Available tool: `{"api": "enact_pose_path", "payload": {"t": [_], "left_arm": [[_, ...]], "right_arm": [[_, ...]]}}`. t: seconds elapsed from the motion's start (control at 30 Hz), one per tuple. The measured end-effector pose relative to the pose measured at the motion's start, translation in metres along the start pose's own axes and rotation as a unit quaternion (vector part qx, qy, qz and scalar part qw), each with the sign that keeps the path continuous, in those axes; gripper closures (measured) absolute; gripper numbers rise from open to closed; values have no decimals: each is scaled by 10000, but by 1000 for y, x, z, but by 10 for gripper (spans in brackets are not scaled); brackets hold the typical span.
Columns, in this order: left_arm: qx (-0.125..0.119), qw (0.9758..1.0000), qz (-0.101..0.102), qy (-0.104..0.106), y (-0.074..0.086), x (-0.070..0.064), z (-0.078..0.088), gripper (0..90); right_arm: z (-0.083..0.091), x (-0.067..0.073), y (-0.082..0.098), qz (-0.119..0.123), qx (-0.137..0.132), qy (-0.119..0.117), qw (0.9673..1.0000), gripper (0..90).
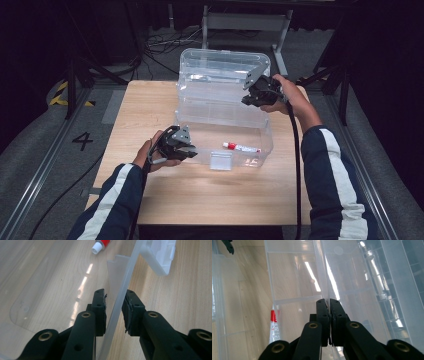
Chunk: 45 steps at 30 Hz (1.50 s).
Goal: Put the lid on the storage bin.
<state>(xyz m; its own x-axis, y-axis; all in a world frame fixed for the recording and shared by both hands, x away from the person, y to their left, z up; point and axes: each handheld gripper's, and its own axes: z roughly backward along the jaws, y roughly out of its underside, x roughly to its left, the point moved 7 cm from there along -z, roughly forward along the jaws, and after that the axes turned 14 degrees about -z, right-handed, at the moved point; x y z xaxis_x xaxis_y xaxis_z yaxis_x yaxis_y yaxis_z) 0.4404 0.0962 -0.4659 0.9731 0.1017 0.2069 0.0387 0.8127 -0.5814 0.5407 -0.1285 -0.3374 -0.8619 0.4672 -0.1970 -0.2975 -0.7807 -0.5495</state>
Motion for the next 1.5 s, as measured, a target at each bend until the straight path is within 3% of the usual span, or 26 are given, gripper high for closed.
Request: {"api": "enact_pose_path", "payload": {"t": [0.33,0.87,1.03,1.27,1.5], "left_arm": [[-15,10000,-87,-17,0,0,0,738],[-59,9998,-159,-51,0,0,0,736],[-207,9997,-144,-32,-1,0,0,742],[-385,9989,-251,-124,-2,-1,4,757],[-277,9989,-311,-235,-2,-2,8,759]], "right_arm": [[6,16,8,129,-120,-18,9998,877],[11,32,19,121,-316,-40,9994,865],[12,36,23,129,-379,-100,9991,861],[13,41,29,159,-499,-4,9986,854],[13,44,32,101,-611,-4,9981,843]]}}
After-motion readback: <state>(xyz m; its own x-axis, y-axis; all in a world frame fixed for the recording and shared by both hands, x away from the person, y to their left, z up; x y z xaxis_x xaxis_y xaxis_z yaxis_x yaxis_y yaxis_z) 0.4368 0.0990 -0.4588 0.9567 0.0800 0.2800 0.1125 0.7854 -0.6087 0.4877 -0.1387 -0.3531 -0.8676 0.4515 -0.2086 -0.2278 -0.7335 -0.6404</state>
